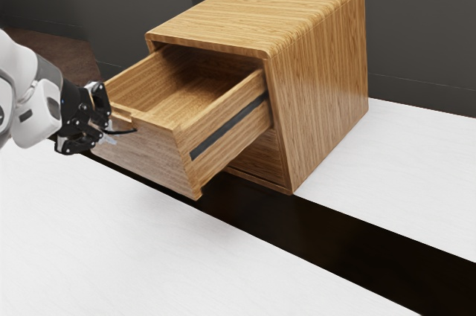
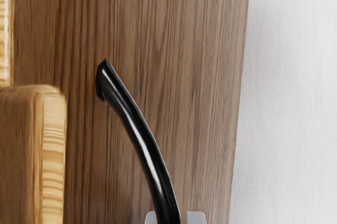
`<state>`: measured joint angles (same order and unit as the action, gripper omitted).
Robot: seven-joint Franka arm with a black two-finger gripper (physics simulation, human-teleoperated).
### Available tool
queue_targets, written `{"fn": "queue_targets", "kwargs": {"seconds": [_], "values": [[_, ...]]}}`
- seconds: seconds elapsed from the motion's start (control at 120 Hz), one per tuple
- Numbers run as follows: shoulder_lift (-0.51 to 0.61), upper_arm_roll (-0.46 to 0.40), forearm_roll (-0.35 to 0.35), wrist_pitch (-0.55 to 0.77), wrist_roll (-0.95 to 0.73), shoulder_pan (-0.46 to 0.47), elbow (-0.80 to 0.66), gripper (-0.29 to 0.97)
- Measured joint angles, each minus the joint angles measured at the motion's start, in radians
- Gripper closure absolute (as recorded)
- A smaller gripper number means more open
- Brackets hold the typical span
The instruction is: Pull the drawer handle with one arm to open the drawer
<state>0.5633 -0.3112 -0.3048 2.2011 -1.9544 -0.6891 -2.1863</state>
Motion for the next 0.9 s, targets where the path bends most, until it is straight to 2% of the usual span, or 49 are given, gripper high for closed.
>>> {"fn": "queue_targets", "kwargs": {"seconds": [0.467, 0.683, 0.9], "values": [[0.053, 0.062, -0.006, 0.001, 0.013, 0.040, -0.040, 0.78], [0.053, 0.063, 0.001, -0.013, 0.020, 0.040, -0.039, 0.52], [0.058, 0.071, 0.004, -0.034, 0.026, 0.041, -0.033, 0.40]]}}
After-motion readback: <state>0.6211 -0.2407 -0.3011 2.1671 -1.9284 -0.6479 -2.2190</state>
